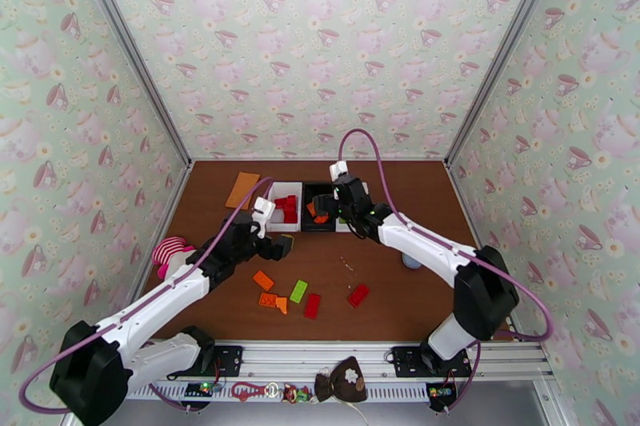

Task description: Sort the legos into containers by color

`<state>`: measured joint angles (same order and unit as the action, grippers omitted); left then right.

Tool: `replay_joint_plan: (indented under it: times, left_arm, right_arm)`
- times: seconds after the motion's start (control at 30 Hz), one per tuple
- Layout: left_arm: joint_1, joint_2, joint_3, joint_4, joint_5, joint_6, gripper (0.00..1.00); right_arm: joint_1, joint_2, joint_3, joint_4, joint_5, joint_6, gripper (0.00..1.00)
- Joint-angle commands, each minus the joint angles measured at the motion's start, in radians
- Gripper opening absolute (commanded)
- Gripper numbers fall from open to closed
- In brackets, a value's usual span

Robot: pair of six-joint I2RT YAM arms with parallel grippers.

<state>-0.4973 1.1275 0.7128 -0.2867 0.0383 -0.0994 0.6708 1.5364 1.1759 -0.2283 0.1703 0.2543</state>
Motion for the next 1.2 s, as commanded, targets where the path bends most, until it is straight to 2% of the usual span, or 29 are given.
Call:
replay_joint_plan:
  times: [0.0, 0.1, 0.2, 0.4, 0.6, 0.83, 1.17]
  left_arm:
    - [-0.003, 0.025, 0.066, -0.223, -0.055, -0.073, 1.0]
    - [-0.006, 0.063, 0.09, -0.325, -0.066, -0.136, 1.0]
    - [-0.013, 0.106, 0.099, -0.388, -0.1, -0.266, 1.0]
    - [-0.117, 0.13, 0.038, -0.382, -0.218, -0.555, 1.0]
    - [-0.17, 0.153, -0.001, -0.376, -0.253, -0.769, 0.98]
    - [-0.19, 0.244, 0.003, -0.37, -0.295, -0.839, 0.92]
    - [-0.195, 0.32, 0.011, -0.371, -0.293, -0.839, 0.83]
  right_arm:
    - [-0.002, -0.073, -0.062, 0.003, -0.071, -0.058, 0.89]
    - [-0.002, -0.13, -0.101, -0.023, -0.095, -0.065, 0.9]
    - [-0.002, -0.162, -0.126, -0.043, -0.1, -0.064, 0.9]
    - [-0.002, -0.177, -0.141, -0.052, -0.088, -0.055, 0.9]
    - [0.0, -0.169, -0.14, -0.039, -0.087, -0.051, 0.9]
    - [0.001, -0.146, -0.136, -0.008, -0.114, -0.037, 0.9]
    - [0.004, -0.14, -0.14, -0.007, -0.115, -0.036, 0.9]
